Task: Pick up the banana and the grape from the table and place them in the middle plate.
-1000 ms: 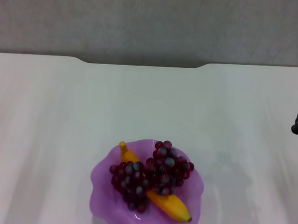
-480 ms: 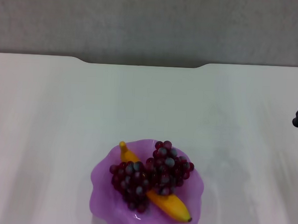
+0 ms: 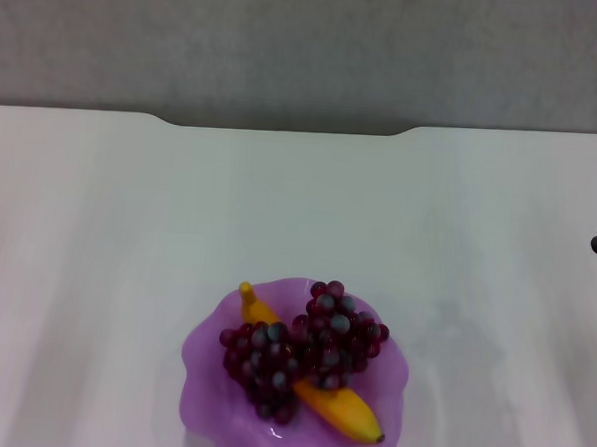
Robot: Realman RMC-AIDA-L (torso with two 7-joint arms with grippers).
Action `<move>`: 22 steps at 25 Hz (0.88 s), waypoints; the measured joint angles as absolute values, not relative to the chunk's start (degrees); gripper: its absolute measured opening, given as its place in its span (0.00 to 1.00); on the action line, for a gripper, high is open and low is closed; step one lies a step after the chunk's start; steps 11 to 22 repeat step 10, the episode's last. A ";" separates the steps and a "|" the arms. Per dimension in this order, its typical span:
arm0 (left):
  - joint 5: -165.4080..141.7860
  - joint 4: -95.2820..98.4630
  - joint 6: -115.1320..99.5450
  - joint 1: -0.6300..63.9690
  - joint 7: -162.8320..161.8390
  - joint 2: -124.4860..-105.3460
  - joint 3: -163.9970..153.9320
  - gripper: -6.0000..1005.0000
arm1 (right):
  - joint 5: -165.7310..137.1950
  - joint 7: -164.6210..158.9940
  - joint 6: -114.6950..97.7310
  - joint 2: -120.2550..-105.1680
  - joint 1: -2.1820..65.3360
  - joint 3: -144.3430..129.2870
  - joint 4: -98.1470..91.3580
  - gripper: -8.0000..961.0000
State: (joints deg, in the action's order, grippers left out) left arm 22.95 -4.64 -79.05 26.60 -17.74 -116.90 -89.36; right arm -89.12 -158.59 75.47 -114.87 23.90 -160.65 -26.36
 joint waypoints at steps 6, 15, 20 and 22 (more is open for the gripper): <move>22.89 -4.63 -79.27 26.71 -17.73 -116.89 -89.48 0.04 | -89.12 -158.60 75.50 -114.87 23.82 -160.66 -26.17 0.01; 22.35 -4.62 -79.18 26.73 -17.95 -116.89 -89.57 0.04 | -89.12 -158.61 75.49 -114.87 23.81 -160.66 -25.75 0.01; 22.35 -4.62 -79.18 26.73 -17.95 -116.89 -89.57 0.04 | -89.12 -158.61 75.49 -114.87 23.81 -160.66 -25.75 0.01; 22.35 -4.62 -79.18 26.73 -17.95 -116.89 -89.57 0.04 | -89.12 -158.61 75.49 -114.87 23.81 -160.66 -25.75 0.01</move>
